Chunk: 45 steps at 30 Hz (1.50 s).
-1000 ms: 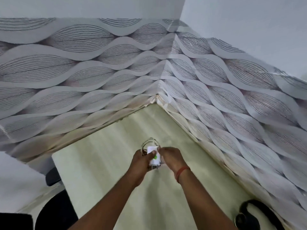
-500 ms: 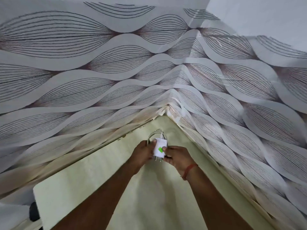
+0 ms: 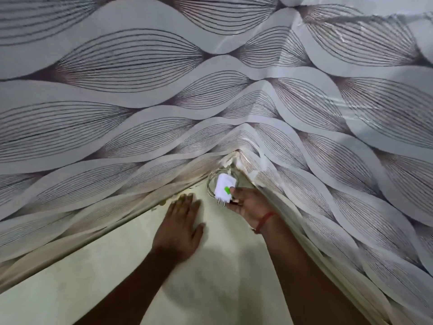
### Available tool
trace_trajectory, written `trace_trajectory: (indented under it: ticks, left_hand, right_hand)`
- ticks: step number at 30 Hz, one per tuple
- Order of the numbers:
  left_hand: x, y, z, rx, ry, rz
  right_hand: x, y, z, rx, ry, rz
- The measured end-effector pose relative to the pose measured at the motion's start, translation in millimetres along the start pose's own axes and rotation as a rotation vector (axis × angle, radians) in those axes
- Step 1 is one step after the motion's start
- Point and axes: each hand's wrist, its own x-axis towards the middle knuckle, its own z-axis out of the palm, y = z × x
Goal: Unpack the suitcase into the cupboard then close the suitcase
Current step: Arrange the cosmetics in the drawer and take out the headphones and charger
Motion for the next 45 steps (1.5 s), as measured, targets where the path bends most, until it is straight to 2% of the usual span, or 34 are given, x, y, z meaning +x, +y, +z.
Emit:
trace_trajectory:
  ticks: [3, 6, 9, 15, 19, 24, 27, 31, 33, 35, 37, 41, 45]
  left_hand:
    - [0, 0, 1, -0.012, 0.013, -0.002]
    - [0, 0, 2, -0.014, 0.008, -0.007]
    - [2, 1, -1, -0.012, -0.007, -0.028]
    - [3, 2, -1, 0.004, -0.037, -0.054]
    - [2, 2, 0, -0.010, -0.016, -0.040]
    - [3, 0, 0, -0.020, -0.002, -0.021]
    - [1, 0, 0, 0.000, -0.025, -0.020]
    - [0, 8, -5, 0.086, -0.158, -0.074]
    - [-1, 29, -17, 0.127, -0.262, -0.141]
    - [-11, 60, -32, 0.093, -0.277, -0.163]
    - [-33, 98, -41, -0.002, -0.272, -0.072]
    - [-89, 190, -48, -0.261, -0.306, 0.267]
    - [-137, 289, -63, -0.308, -0.612, 0.634]
  right_hand:
    - [12, -1, 4, -0.136, 0.065, -0.012]
    - [25, 3, 5, -0.301, 0.228, -0.015]
    - [34, 7, 3, -0.592, 0.400, -0.106]
    - [26, 3, 9, -0.950, 0.584, -0.210]
    - [26, 9, 9, -0.968, 0.606, -0.258]
    - [8, 20, 1, -0.822, 0.660, -0.353]
    - [-21, 29, -9, -0.742, 0.626, -0.440]
    - [-70, 44, -29, -0.744, 0.550, -0.465]
    - [-107, 45, -42, -0.753, 0.536, -0.455]
    - [-149, 45, -58, -0.775, 0.549, -0.412]
    - [-199, 48, -79, -0.777, 0.632, -0.366]
    - [-304, 74, -123, -0.686, 0.792, -0.322]
    - [-427, 115, -170, -0.710, 0.975, -0.198]
